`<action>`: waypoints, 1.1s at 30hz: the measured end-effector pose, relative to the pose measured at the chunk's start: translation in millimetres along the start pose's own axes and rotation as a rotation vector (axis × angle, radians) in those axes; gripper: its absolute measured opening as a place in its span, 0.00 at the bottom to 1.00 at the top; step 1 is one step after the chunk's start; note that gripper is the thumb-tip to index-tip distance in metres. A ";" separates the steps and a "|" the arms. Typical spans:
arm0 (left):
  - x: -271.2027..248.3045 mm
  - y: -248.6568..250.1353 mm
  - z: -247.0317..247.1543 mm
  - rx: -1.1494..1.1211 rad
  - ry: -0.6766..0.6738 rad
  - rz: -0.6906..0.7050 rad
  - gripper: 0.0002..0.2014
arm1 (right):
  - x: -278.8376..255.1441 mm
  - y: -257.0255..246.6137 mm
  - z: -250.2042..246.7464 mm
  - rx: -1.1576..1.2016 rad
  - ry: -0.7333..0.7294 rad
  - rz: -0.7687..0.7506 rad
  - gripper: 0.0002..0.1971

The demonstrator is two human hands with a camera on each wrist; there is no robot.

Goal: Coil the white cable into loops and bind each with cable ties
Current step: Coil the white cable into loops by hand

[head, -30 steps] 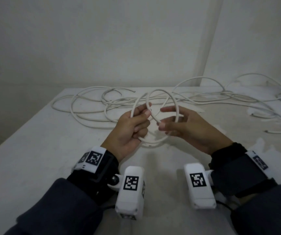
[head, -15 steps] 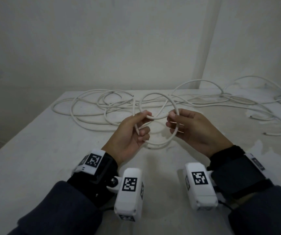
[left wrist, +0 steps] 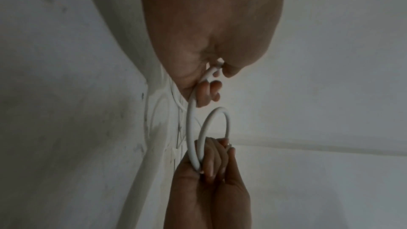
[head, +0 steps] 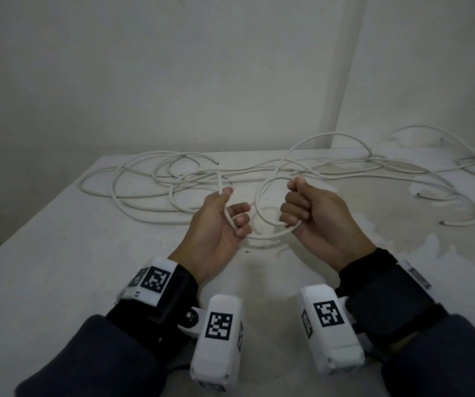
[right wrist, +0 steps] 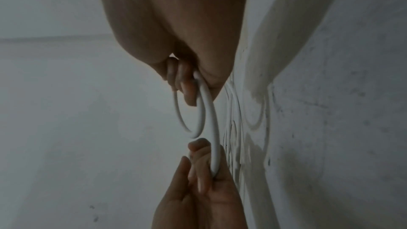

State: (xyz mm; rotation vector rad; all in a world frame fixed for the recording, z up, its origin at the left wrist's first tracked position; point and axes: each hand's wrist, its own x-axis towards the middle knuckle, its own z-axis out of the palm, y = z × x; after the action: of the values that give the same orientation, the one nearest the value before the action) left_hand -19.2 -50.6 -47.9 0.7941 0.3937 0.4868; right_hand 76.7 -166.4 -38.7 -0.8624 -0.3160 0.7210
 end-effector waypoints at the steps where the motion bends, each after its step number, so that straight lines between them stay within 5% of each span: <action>1: 0.7 0.1 -1.0 0.024 0.013 0.058 0.06 | -0.4 0.4 0.6 -0.034 -0.003 0.005 0.14; 9: -1.7 -1.9 -7.2 0.354 -0.075 0.272 0.15 | -6.8 -3.1 3.2 -0.211 -0.097 0.015 0.18; 19: -15.3 0.0 3.8 0.482 -0.312 0.183 0.13 | -10.2 -1.0 2.4 -0.380 -0.129 -0.017 0.18; 26: -19.0 0.1 10.4 0.643 -0.305 0.166 0.18 | -12.7 0.1 5.5 -0.494 -0.167 -0.045 0.15; 33: -17.1 2.0 9.4 0.648 -0.180 0.227 0.21 | -11.2 -4.5 7.3 -0.285 -0.206 0.091 0.16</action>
State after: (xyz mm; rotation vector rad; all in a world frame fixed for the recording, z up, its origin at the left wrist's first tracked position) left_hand -29.0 -64.3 -37.8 1.5110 0.2943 0.4979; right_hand 66.8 -171.9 -30.2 -1.0788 -0.5763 0.8652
